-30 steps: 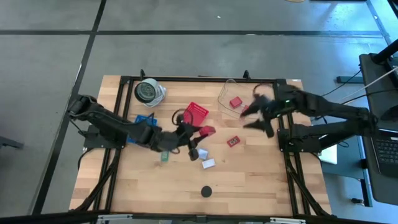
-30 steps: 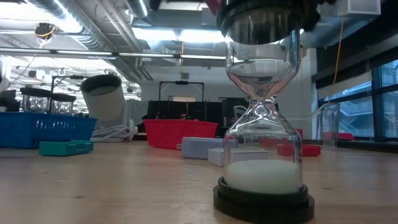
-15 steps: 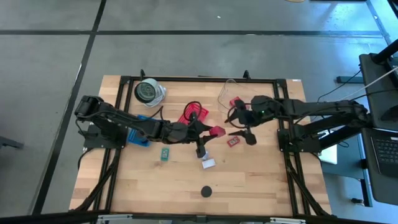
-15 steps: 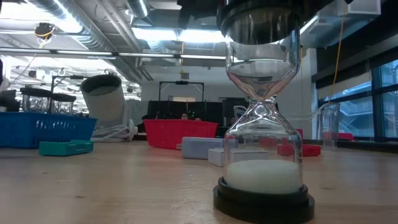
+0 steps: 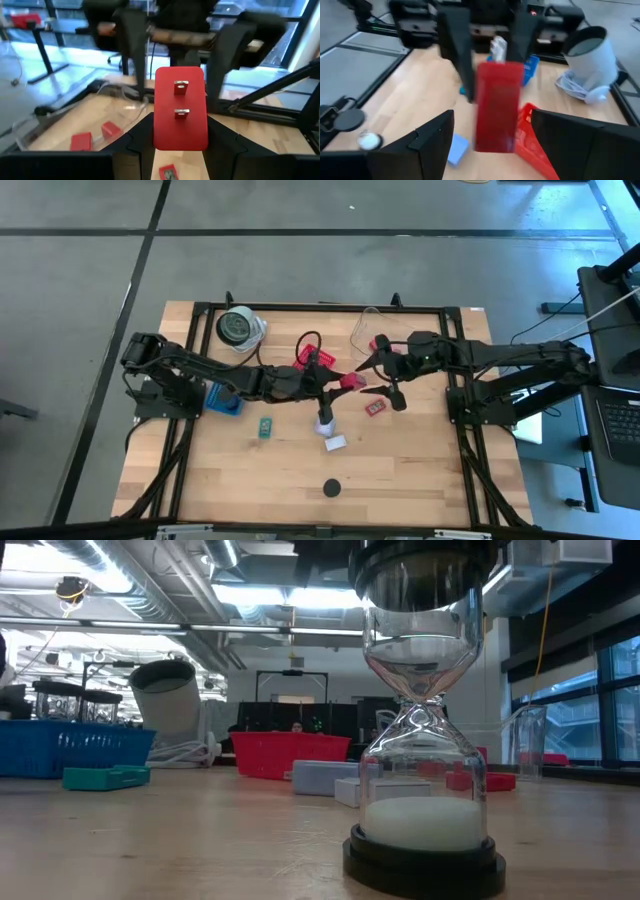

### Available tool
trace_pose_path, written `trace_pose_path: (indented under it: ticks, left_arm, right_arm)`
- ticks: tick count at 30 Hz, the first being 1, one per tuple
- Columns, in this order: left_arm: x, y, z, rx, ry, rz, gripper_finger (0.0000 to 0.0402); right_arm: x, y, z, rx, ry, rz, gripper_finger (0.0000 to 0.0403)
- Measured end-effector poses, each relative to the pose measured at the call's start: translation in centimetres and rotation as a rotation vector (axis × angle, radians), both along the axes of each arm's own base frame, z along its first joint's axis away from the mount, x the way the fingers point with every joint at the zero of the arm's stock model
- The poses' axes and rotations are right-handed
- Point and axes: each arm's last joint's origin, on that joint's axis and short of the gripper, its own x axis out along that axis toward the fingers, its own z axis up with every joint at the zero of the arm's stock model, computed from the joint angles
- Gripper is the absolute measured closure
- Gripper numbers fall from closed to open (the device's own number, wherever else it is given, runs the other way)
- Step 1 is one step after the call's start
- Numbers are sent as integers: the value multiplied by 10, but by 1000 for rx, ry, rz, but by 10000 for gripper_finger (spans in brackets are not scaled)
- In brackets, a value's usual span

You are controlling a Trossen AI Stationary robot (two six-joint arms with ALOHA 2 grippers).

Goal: Pick & Place Office items
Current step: Put the red charger adapter into the white bin

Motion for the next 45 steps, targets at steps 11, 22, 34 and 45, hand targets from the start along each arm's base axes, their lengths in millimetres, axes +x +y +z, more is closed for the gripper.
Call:
trace_pose_path:
  ticks: [11, 22, 34, 45]
  left_arm:
    - [0, -1, 2, 36, -8, -27, 278]
    - [1, -1, 4, 74, -29, -25, 277]
    - [1, -1, 5, 78, -33, -26, 220]
    - [-6, 3, -16, 74, 183, 117, 140]
  right_arm:
    - [3, 0, 1, 67, -12, -39, 152]
    - [3, 0, 2, 156, -4, -58, 281]
    - [4, 0, 2, 162, -8, -71, 281]
    - [-18, -36, 26, 8, 228, -315, 281]
